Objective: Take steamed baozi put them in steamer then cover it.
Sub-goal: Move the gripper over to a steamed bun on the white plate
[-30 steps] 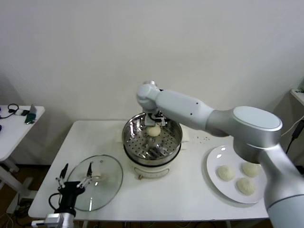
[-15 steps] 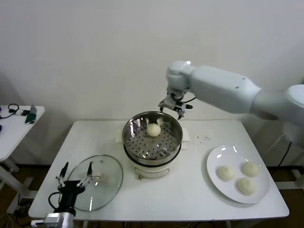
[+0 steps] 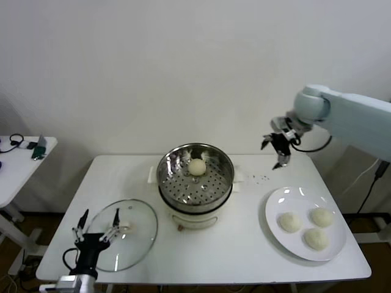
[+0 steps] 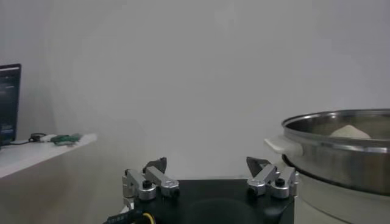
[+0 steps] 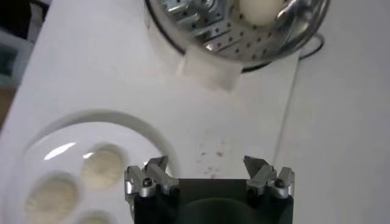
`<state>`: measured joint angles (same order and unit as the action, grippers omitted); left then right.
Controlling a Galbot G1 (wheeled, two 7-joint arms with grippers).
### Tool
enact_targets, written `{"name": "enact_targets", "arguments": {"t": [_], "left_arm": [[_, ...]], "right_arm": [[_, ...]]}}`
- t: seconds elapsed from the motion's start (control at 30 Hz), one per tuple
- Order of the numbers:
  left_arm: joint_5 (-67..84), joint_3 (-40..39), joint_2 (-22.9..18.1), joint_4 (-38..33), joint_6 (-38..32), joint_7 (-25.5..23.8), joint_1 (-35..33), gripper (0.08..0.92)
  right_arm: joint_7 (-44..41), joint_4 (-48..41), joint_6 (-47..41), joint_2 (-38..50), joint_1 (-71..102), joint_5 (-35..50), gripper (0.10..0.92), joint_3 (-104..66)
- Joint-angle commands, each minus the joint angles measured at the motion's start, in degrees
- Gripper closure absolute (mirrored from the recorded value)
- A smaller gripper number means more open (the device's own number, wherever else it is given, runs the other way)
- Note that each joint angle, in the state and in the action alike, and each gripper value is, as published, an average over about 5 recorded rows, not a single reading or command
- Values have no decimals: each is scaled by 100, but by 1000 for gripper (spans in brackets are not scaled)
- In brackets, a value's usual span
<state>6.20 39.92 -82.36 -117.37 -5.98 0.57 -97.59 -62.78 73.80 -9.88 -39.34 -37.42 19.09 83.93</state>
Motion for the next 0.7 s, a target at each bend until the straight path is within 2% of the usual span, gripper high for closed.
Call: {"name": "enact_targets", "arguments": {"t": [0.03, 0.23, 0.7], "left_arm": [[13, 8, -33, -3, -10, -1, -44, 177], [6, 4, -81, 14, -22, -2, -81, 177], [-68, -69, -67, 19, -6, -3, -105, 177]], "right_arm": [[-25, 229, -568, 930, 1213, -342, 203, -257], [-14, 129, -559, 911, 2104, -771, 203, -847], [97, -251, -542, 466, 3110, -1105, 203, -1694]]}}
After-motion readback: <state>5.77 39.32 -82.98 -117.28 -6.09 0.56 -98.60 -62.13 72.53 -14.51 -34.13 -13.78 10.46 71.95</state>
